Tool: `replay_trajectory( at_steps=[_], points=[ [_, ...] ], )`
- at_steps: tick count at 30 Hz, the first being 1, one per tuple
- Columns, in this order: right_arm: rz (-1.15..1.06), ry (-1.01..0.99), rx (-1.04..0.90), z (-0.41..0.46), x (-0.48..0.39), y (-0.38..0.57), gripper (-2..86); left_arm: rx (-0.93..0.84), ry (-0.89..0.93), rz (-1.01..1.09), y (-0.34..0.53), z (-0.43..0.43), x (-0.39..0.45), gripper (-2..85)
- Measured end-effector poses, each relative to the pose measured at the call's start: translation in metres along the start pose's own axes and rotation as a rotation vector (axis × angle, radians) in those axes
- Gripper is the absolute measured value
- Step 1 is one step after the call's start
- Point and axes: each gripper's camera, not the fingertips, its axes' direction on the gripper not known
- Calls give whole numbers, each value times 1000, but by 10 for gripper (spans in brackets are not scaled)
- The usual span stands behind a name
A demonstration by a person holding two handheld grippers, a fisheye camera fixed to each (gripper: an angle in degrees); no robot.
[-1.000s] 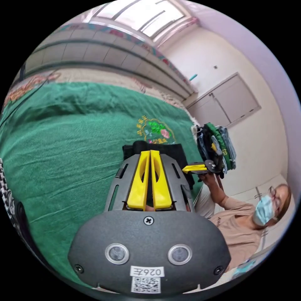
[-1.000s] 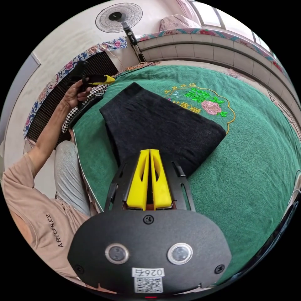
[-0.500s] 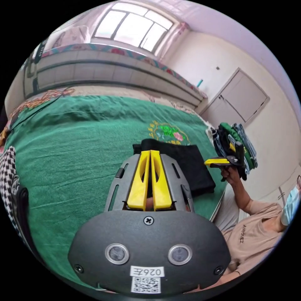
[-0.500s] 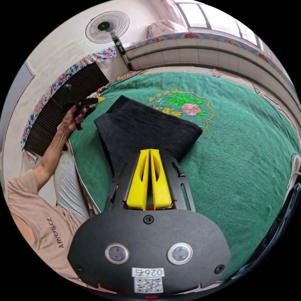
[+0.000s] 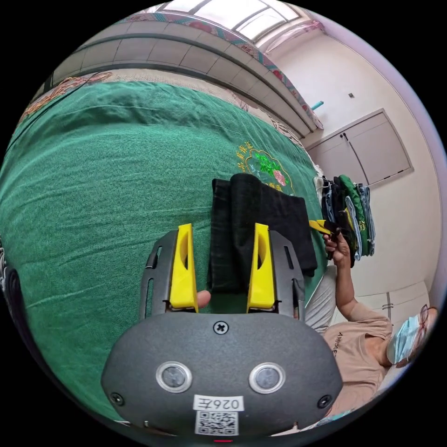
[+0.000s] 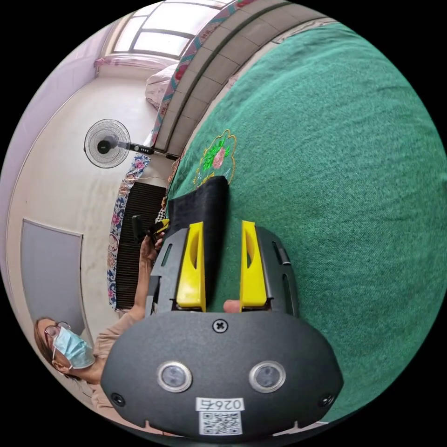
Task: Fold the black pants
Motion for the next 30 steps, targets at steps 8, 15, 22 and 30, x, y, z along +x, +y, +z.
replay_trajectory(
  at_steps=[8,15,22,30],
  points=[
    [-45,-49,-16,60,20,-7,87,-42,173,0,0,43,-16,151],
    [-80,-116,-29,104,30,-8,87,-62,111,50,-13,56,-6,132],
    [-158,-111,-89,153,23,-7,53,-43,217,-13,-30,55,-33,123],
    [-270,64,-173,116,4,-23,17,-89,192,48,-69,46,-3,149]
  ],
)
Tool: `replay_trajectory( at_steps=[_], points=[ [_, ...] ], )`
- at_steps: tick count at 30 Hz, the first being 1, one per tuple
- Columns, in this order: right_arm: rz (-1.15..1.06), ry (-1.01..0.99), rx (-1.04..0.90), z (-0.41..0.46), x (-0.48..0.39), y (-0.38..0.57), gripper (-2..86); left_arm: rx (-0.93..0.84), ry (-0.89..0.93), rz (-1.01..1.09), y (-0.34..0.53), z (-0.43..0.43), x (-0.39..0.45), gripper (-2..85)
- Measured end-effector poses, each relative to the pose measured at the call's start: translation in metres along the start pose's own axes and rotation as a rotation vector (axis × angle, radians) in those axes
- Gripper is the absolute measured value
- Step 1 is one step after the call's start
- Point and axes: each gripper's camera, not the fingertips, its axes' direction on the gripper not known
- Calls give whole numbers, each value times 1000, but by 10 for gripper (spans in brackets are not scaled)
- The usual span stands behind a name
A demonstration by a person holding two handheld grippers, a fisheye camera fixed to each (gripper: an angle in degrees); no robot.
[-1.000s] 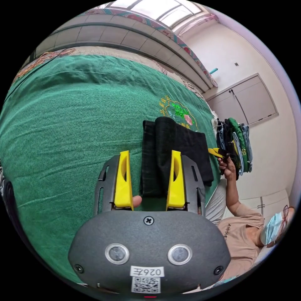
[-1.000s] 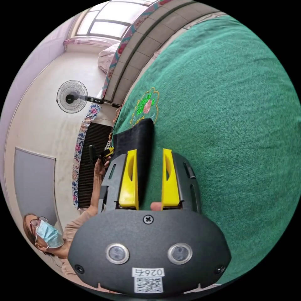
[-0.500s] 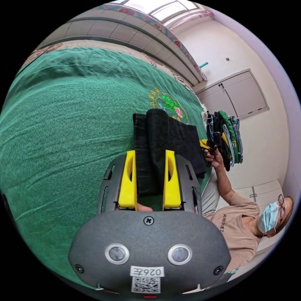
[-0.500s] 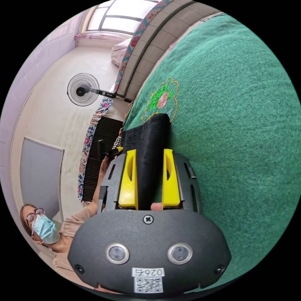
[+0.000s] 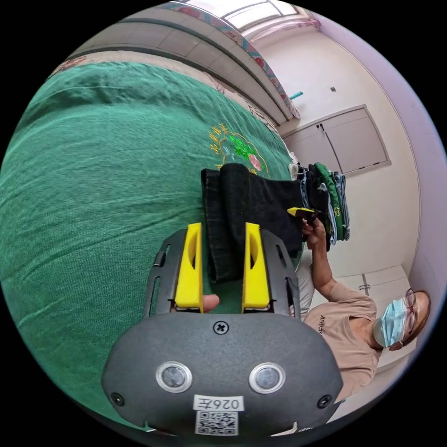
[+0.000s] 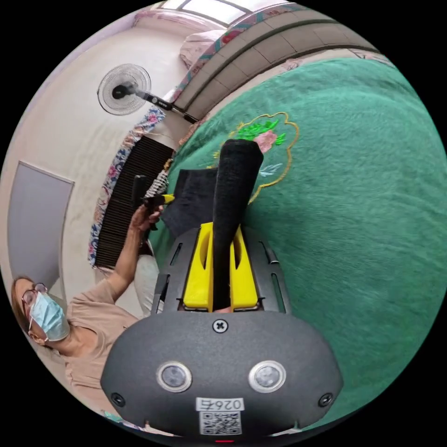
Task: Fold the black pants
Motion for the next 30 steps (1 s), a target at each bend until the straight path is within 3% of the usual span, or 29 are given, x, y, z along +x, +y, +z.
replay_trajectory(
  at_steps=[2,5,9,18,24,30],
  points=[
    [28,83,-25,-16,12,4,23,8,-54,23,-11,0,16,156],
    [140,-34,17,-24,54,19,34,-15,-152,67,-30,-6,42,141],
    [199,-177,50,-26,91,27,37,-55,-98,76,-57,-10,52,138],
    [169,-156,43,-59,97,37,59,-1,60,-5,-104,-92,25,132],
    [158,-129,54,-86,95,50,52,-26,-38,104,-148,-145,59,119],
    [140,-93,59,-124,89,68,21,-28,-10,116,-184,-219,72,77]
  ],
)
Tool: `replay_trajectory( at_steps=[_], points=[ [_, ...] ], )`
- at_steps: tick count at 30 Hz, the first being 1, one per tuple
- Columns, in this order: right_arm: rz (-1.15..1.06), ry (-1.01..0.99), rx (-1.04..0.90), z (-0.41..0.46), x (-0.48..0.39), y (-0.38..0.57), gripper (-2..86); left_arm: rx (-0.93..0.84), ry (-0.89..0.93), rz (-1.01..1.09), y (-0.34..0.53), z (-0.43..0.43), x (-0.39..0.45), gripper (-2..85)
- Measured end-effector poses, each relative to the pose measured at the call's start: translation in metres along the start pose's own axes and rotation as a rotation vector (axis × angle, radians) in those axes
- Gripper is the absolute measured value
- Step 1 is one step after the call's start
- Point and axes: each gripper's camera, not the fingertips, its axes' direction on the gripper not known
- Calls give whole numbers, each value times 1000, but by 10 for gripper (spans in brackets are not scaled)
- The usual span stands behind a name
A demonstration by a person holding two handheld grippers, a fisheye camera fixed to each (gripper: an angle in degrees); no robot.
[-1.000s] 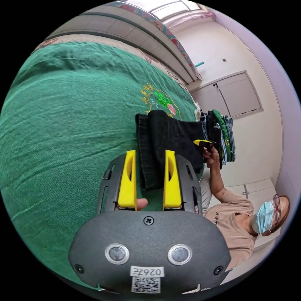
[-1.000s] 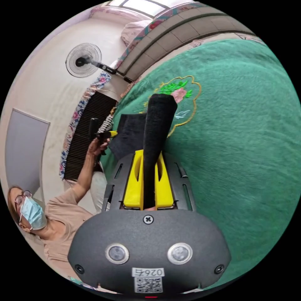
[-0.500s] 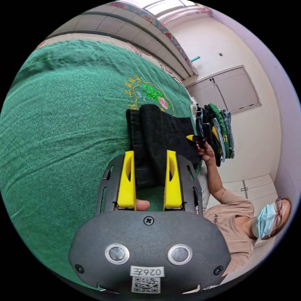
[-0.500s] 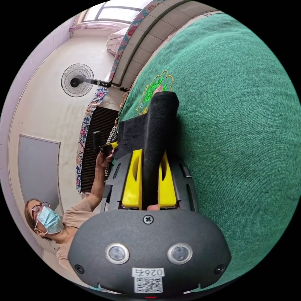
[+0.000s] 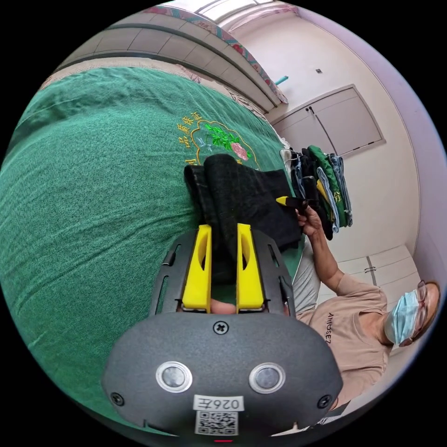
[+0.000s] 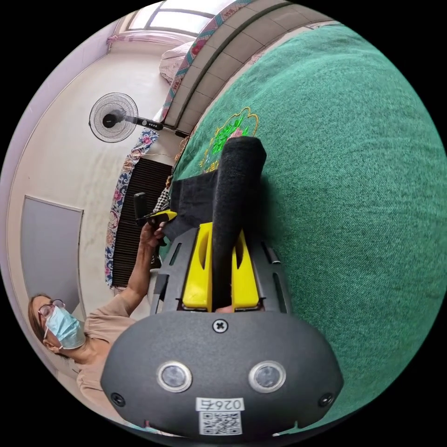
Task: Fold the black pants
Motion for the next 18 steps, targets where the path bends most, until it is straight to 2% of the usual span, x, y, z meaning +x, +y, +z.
replay_trajectory(
  at_steps=[4,13,15,18],
  points=[
    [-105,135,50,-29,-45,20,15,45,-69,49,-15,-56,31,60],
    [-560,652,277,-113,-253,160,12,245,-370,311,-17,-206,204,51],
    [-647,724,353,-139,-298,203,12,335,-489,388,-4,-253,263,51],
    [-737,779,467,-181,-348,260,11,508,-542,419,12,-319,326,50]
  ],
)
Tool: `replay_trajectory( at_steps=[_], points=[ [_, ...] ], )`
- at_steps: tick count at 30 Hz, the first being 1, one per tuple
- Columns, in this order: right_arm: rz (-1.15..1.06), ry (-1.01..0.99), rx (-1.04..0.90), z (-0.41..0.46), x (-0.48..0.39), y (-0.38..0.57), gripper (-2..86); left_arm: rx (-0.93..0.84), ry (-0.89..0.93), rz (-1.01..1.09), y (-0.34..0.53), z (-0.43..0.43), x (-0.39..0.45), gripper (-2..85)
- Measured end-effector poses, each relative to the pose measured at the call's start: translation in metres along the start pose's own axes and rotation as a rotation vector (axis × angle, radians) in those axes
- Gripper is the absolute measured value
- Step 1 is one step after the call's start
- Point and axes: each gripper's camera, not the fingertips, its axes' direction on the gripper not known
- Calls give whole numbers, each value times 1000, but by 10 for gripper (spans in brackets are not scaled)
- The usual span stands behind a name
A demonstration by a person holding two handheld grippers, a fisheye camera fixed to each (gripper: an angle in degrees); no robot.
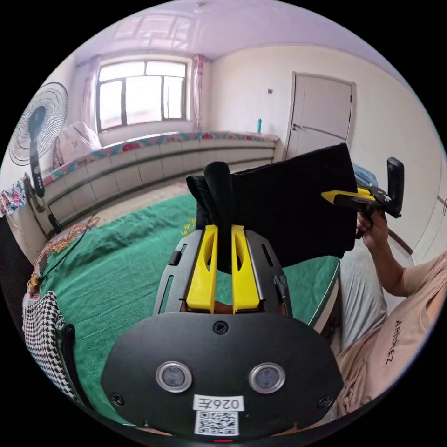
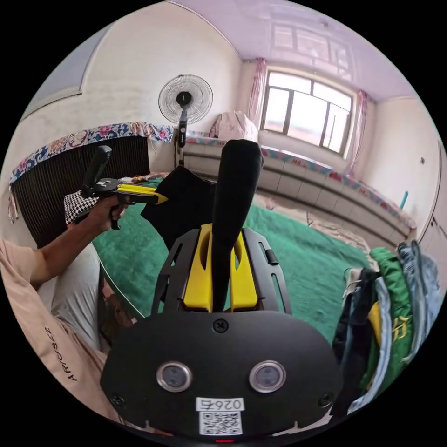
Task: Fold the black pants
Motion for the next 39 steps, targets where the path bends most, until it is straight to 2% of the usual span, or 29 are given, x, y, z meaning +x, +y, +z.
replay_trajectory(
  at_steps=[4,10,12,16,18,21,24,28,33,36,39],
  points=[
    [-65,79,72,-98,14,-25,11,137,-40,-2,-79,-67,12,52],
    [88,120,224,-288,145,-33,13,268,22,154,-311,-113,81,54],
    [212,168,287,-370,214,-3,14,278,96,263,-421,-100,142,57],
    [445,270,374,-470,320,78,21,242,196,431,-565,-38,264,61],
    [646,360,398,-509,385,154,36,151,254,480,-628,38,342,9],
    [865,451,317,-520,440,241,69,3,170,402,-655,120,404,-6],
    [1006,506,262,-526,464,300,75,91,172,465,-635,127,435,-9],
    [916,505,428,-563,435,325,70,224,206,557,-601,97,447,-10],
    [698,833,427,-572,366,263,19,339,310,528,-587,59,440,-10],
    [488,1049,455,-565,318,222,-5,237,347,599,-589,71,460,-10],
    [353,1169,470,-553,293,187,-8,62,267,726,-577,109,492,-10]
  ],
)
